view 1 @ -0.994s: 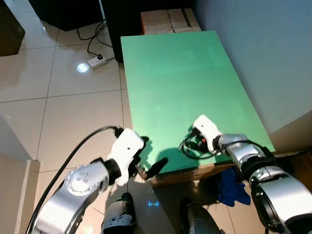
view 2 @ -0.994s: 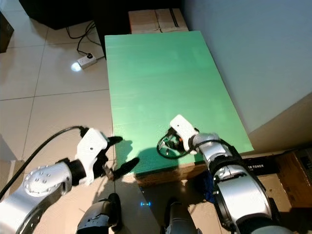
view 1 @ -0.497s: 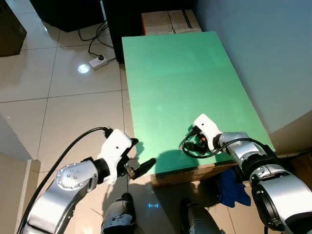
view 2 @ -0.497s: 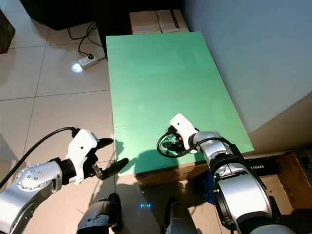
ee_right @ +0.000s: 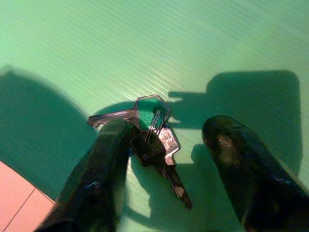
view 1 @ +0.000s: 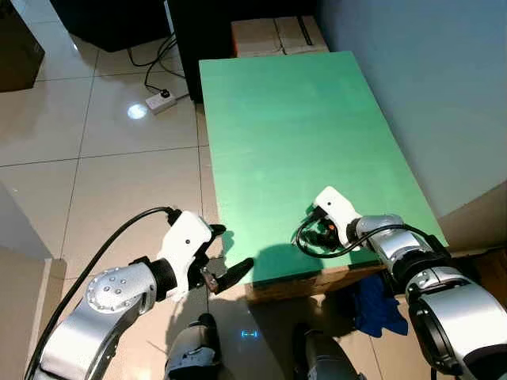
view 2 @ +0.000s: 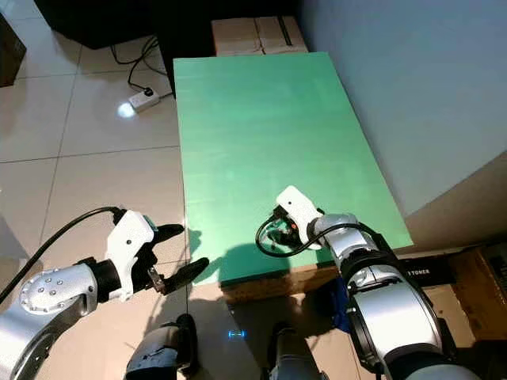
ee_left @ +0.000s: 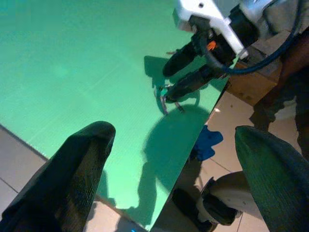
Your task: Hang keys on a hook
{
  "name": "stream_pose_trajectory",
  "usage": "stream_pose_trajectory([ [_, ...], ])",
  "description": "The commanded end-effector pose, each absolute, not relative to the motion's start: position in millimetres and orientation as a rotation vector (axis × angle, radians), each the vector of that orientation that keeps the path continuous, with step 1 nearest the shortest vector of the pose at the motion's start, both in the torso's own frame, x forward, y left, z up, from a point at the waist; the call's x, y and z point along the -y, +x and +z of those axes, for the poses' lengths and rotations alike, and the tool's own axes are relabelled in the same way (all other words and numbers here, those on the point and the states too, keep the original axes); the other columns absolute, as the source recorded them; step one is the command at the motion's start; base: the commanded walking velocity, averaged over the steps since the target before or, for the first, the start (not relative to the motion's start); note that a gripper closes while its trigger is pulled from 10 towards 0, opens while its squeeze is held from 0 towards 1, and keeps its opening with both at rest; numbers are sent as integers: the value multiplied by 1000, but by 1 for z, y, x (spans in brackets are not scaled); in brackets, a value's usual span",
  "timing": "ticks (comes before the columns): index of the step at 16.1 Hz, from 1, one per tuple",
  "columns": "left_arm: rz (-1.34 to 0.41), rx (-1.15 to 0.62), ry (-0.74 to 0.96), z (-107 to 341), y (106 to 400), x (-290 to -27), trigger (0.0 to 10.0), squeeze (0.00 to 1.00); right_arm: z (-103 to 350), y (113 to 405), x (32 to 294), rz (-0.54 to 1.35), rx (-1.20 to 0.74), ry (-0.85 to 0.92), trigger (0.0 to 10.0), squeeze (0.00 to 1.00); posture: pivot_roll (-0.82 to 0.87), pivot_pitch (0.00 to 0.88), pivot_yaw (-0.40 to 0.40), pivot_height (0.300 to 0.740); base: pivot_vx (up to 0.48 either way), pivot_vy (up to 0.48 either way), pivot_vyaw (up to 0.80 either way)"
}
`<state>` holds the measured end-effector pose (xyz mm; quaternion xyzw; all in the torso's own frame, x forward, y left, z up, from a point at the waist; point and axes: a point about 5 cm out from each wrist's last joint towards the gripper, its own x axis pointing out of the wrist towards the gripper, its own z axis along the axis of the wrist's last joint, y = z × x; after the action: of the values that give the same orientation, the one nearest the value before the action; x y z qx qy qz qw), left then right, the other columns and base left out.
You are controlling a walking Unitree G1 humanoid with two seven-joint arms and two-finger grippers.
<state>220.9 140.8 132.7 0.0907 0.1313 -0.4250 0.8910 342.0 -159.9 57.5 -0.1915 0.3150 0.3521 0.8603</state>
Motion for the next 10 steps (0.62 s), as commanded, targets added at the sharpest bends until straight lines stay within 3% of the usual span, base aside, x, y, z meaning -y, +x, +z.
stream_pose_trajectory([
  [1,-892,-271,192,137,217,-138,10000,0,51,337,164,735,-702,-406,0,0,61,268,1,740,0,0,0],
  [10,-887,-286,191,132,226,-131,10000,0,49,335,162,754,-718,-394,0,0,63,257,7,740,0,0,0],
])
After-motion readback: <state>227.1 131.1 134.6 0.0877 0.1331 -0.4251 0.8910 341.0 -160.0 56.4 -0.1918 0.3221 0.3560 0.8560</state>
